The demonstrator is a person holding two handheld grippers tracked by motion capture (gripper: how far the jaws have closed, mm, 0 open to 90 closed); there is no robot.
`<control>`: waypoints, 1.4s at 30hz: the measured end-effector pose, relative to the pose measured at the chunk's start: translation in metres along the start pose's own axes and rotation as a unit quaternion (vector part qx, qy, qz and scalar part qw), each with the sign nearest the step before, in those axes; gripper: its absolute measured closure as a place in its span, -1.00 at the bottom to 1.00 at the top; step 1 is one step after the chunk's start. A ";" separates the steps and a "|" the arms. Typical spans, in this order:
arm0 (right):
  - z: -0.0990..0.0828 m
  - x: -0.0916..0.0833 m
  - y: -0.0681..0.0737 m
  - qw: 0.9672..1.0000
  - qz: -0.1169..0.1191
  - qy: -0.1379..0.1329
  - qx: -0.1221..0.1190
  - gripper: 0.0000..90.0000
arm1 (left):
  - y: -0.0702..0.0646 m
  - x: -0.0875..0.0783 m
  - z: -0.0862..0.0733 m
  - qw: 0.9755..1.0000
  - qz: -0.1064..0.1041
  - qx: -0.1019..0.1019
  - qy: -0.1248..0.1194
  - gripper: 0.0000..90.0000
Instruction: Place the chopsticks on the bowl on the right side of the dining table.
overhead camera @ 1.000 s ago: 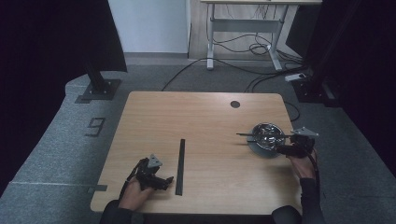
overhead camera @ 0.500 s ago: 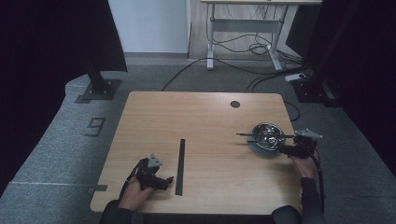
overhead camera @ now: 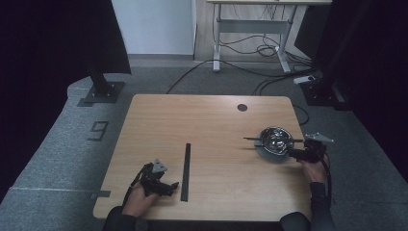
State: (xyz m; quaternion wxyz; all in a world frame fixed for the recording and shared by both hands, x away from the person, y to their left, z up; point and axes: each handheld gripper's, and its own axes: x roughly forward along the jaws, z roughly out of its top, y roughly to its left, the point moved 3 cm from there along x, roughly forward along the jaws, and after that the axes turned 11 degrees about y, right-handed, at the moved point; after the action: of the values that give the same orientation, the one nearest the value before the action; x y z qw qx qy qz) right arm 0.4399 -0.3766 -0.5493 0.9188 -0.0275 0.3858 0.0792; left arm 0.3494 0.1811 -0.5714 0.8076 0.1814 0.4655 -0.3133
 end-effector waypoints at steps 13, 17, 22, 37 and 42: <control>0.000 0.000 0.001 1.000 0.005 0.001 0.000 -0.91 | 0.000 0.000 0.000 1.000 0.000 0.000 0.000 -1.00; 0.000 0.000 0.002 1.000 0.005 0.002 -0.004 -0.89 | 0.000 0.000 0.000 1.000 0.000 0.000 0.000 -1.00; 0.001 0.000 0.004 1.000 0.005 0.002 -0.009 -0.87 | 0.000 0.000 0.000 1.000 0.000 0.000 0.000 -1.00; 0.003 -0.001 0.011 1.000 0.000 0.004 -0.027 -0.84 | 0.000 0.000 0.000 1.000 0.000 0.000 0.001 -1.00; 0.003 -0.002 0.010 1.000 -0.005 0.003 -0.025 -0.82 | 0.000 0.000 0.000 1.000 0.000 0.000 0.000 -1.00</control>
State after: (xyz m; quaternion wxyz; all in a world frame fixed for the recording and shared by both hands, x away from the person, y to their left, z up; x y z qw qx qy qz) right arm 0.4392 -0.3661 -0.5454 0.9168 -0.0527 0.3866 0.0846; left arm 0.3493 0.1810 -0.5714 0.8076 0.1814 0.4655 -0.3133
